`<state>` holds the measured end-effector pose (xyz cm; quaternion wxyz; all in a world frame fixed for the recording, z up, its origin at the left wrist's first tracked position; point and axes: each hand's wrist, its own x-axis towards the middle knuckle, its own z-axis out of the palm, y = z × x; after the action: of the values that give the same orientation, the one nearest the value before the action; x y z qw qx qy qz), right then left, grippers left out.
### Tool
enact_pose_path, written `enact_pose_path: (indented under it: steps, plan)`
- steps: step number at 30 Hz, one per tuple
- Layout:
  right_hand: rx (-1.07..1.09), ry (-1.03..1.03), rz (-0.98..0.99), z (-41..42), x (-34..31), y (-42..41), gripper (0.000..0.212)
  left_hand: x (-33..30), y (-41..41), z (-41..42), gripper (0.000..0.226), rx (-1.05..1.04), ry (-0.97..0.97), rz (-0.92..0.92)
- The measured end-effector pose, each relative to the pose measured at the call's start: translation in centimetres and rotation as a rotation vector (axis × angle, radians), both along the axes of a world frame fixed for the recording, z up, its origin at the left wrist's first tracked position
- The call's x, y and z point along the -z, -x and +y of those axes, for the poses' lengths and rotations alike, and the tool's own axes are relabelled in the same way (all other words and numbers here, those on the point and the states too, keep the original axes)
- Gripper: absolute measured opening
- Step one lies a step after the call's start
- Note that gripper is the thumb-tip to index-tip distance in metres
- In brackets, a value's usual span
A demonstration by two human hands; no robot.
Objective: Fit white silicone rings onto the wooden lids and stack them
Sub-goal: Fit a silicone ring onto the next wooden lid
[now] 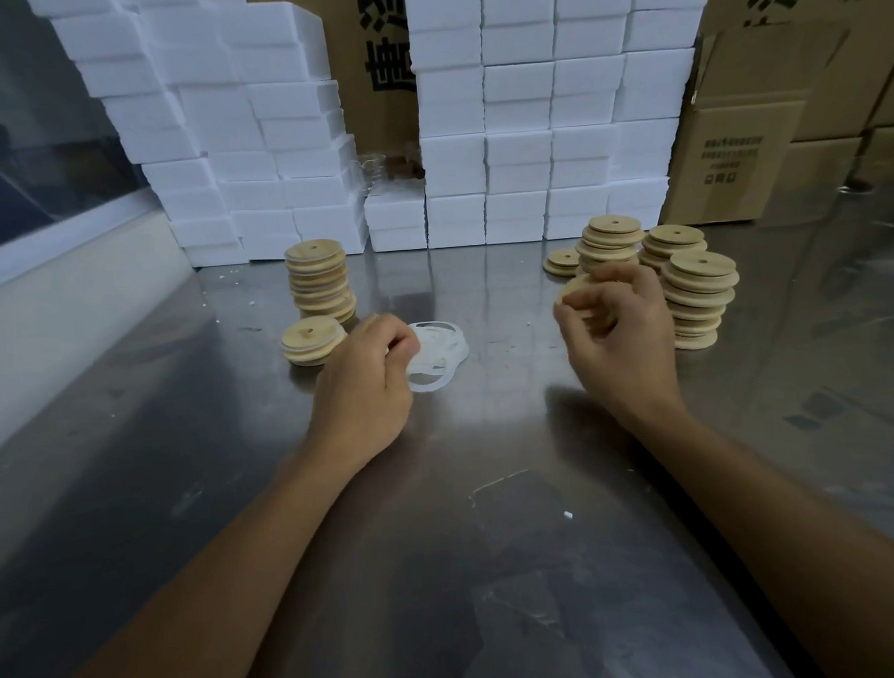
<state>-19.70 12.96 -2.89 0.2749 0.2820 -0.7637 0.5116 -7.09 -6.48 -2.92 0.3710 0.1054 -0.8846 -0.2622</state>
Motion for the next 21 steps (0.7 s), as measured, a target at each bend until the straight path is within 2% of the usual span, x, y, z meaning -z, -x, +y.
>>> enact_pose_path:
  steps: [2, 4, 7, 9, 11, 13, 15, 21]
  plan:
    - [-0.025, -0.032, -0.048, -0.5, -0.1, -0.5, 0.013, -0.5, 0.1, 0.9, 0.019, 0.115, -0.344, 0.048]
    - [-0.097, -0.03, -0.207, -0.9, -0.3, -0.9, 0.014, -0.9, 0.3, 2.1, 0.023, 0.189, -0.626, 0.041]
    - [-0.348, 0.065, -0.557, -1.5, -0.4, -2.1, 0.013, -1.1, 0.4, 3.2, 0.023, 0.267, -0.844, 0.025]
    - [-0.499, 0.236, -0.726, -1.6, -0.7, -2.8, 0.02, -0.9, 0.4, 3.5, 0.021, 0.273, -0.849, 0.04]
    - [-0.591, 0.254, -0.789, -1.7, -1.1, -3.4, 0.028, -0.5, 0.5, 3.6, 0.02, 0.254, -0.783, 0.046]
    - [-0.582, 0.107, -0.685, -2.0, -1.0, -4.0, 0.029, -0.1, 0.6, 3.6, 0.02, 0.247, -0.727, 0.059]
    - [-0.553, 0.031, -0.574, -2.3, -0.7, -4.3, 0.02, 0.1, 0.6, 3.7, 0.021, 0.236, -0.68, 0.062]
    - [-0.5, -0.007, -0.455, -2.5, -0.2, -4.0, 0.014, 0.5, 1.3, 3.6, 0.017, 0.164, -0.576, 0.057]
